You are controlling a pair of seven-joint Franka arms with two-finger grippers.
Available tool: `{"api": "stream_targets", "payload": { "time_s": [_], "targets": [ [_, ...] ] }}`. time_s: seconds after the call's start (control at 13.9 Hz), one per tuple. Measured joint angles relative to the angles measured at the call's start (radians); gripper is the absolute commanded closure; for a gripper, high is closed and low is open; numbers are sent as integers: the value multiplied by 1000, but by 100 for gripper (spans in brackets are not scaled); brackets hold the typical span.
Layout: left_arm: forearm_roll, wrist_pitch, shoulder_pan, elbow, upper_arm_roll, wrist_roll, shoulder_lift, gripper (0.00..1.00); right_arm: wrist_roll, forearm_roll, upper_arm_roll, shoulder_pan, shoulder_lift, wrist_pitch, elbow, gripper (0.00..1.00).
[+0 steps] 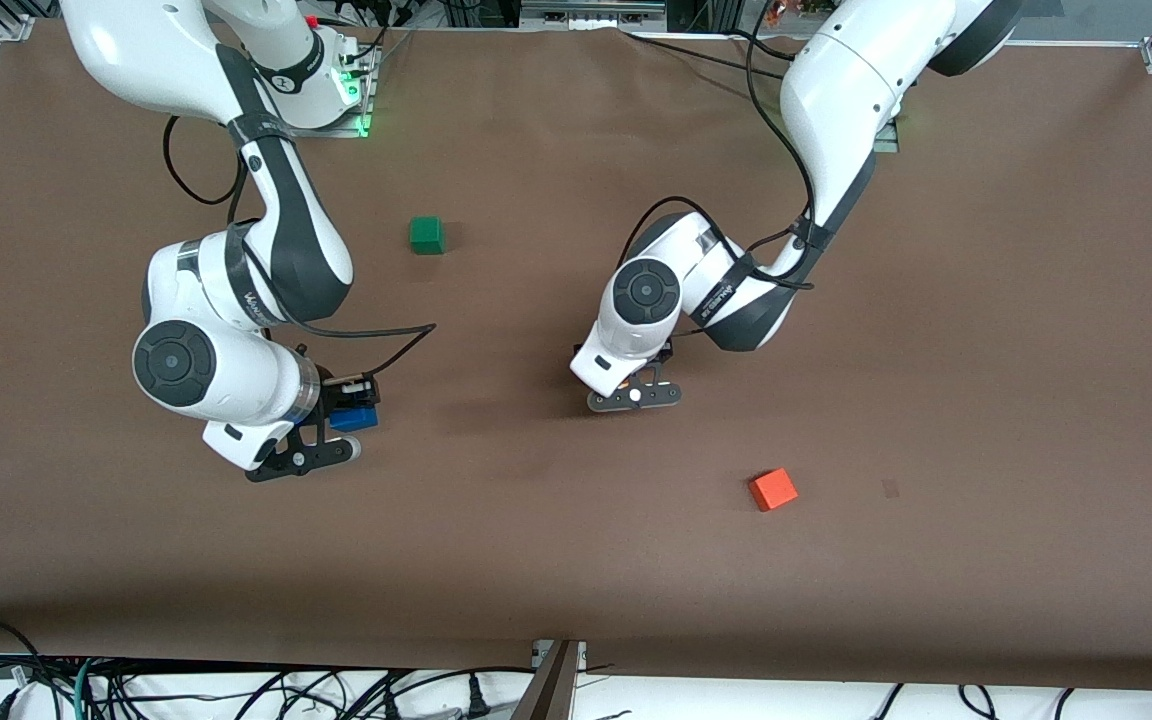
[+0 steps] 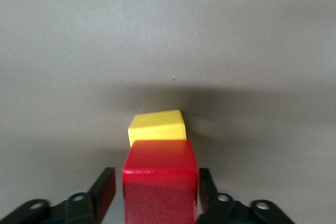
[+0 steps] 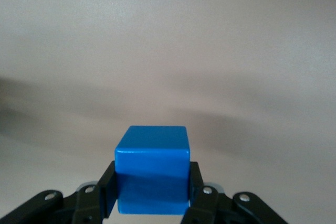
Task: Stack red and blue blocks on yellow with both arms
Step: 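Carry the red cube with the left gripper onto the yellow cube, then release red with the left gripper while the right gripper carries blue over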
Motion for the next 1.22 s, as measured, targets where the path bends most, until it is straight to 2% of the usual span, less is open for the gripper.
{"api": "stream_targets", "payload": {
  "time_s": [0.14, 0.29, 0.58, 0.93, 1.22],
  "targets": [
    [0, -36, 11, 55, 3, -2, -8, 0, 20, 0, 0, 10, 0, 0, 0, 83],
    [0, -134, 29, 130, 5, -2, -28, 0, 65, 0, 1, 27, 0, 0, 1, 83],
    [1, -281, 112, 267, 11, 82, -101, 0, 268, 6, 9, 107, -1, -1, 3, 83],
    [1, -376, 299, 288, 8, 245, -255, 0, 569, 23, 19, 266, -4, 22, 12, 82],
    [1, -504, 409, 288, 9, 542, -310, 0, 752, 52, 73, 313, 13, 93, 57, 82]
  ]
}}
